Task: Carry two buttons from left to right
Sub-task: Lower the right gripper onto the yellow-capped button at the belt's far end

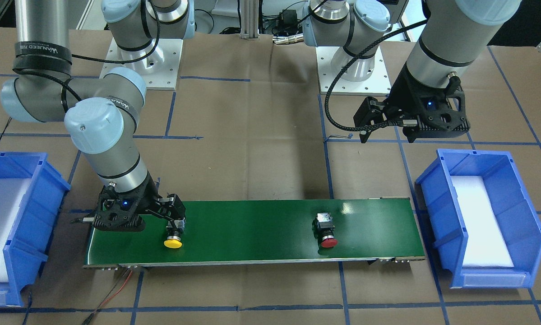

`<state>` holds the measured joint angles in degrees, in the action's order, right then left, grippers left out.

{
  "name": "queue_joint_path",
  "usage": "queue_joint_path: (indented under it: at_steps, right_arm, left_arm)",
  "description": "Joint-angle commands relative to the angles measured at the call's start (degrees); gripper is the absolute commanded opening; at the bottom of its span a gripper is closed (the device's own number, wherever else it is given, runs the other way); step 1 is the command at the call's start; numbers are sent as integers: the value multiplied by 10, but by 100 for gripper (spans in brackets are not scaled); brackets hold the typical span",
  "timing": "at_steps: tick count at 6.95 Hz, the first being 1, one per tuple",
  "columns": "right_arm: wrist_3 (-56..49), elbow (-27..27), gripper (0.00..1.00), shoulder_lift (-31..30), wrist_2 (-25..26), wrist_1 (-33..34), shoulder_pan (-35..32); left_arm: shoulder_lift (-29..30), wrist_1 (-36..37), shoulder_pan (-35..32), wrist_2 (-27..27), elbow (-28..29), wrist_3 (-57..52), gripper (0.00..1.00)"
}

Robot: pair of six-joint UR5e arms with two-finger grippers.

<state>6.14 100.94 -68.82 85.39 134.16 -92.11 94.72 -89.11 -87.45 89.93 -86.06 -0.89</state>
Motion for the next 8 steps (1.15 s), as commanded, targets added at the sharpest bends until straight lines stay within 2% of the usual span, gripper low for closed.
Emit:
queue_joint_path:
  at_steps: [1, 3, 4, 5, 6, 8]
  right_arm:
    - [0, 9, 100, 9, 0, 0, 0]
    - [-1, 16, 100, 19, 1, 0, 1]
    - [-2, 16, 91, 26, 7, 2, 1]
    - [-9, 13, 44, 30, 8, 0, 3]
    - [-9, 10, 10, 26, 9, -4, 3]
    - [-10, -5, 6, 10, 14, -6, 8]
  left_arm:
    - [-1, 0, 0, 0, -1, 0, 99]
    - [-1, 0, 0, -2, -1, 0, 99]
    - [-1, 1, 0, -2, -1, 0, 99]
    - [-1, 1, 0, -2, -1, 0, 99]
    - [-1, 1, 0, -2, -1, 0, 99]
    - [-1, 1, 0, -3, -1, 0, 99]
